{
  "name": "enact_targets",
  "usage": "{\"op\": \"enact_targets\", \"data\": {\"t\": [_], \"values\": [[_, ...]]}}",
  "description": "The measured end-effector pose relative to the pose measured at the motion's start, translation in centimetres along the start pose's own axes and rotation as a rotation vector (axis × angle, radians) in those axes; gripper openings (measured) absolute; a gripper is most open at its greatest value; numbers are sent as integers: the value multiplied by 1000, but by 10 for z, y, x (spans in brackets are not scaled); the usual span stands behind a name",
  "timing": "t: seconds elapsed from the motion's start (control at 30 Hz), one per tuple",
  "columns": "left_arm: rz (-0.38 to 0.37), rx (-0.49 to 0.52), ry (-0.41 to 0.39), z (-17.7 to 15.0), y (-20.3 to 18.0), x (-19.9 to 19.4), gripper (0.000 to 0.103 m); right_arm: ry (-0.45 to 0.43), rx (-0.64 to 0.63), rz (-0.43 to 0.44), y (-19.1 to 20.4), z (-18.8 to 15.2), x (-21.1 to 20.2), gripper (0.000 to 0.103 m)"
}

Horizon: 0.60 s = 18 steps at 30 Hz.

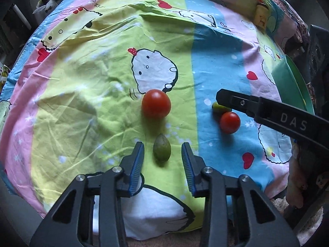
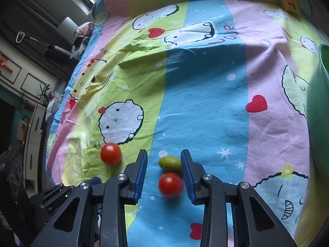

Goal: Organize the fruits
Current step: 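Move both tools over the small green fruit and a red tomato, then close the left tool on the small green fruit while the right tool grasps a tomato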

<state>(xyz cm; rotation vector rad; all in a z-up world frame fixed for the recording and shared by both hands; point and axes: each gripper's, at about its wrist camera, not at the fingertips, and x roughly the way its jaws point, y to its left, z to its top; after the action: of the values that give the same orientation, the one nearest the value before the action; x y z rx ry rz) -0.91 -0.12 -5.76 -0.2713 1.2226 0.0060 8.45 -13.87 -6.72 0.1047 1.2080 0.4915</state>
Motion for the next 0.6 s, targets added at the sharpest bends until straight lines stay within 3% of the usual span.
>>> {"op": "enact_targets", "data": {"t": [0.37,0.5,0.6], "values": [[-18,-19,-2,-1,1,6,17,39,-30,-42,2,-2,14,36],[-23,-19,-17,-3,2,6,18,34,-61,-55,8,-3,16,35],[-29,-17,-25,-4,1,5,18,25,-68,-70,9,-3,17,26]]}}
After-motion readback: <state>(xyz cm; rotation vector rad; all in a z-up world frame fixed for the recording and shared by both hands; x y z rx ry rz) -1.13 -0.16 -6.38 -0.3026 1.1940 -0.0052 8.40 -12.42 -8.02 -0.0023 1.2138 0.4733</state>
